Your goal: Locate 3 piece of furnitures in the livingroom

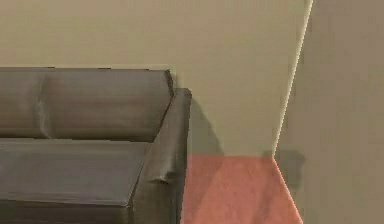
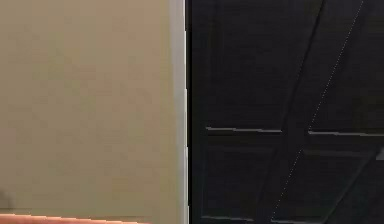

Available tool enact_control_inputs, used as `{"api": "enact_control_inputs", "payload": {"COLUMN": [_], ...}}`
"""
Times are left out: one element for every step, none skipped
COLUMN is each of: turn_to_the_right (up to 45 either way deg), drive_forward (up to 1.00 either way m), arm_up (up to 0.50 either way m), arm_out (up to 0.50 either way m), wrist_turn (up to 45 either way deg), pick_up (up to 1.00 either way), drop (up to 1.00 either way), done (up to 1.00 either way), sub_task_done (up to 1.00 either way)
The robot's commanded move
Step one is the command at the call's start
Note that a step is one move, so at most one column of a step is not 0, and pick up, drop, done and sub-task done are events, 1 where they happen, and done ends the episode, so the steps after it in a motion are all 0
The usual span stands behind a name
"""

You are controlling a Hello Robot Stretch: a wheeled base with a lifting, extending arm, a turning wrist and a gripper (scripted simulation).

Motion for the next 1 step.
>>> {"api": "enact_control_inputs", "payload": {"turn_to_the_right": [-42.0], "drive_forward": [0.0], "arm_up": [0.0], "arm_out": [0.0], "wrist_turn": [0.0], "pick_up": [0.0], "drop": [0.0], "done": [0.0], "sub_task_done": [0.0]}}
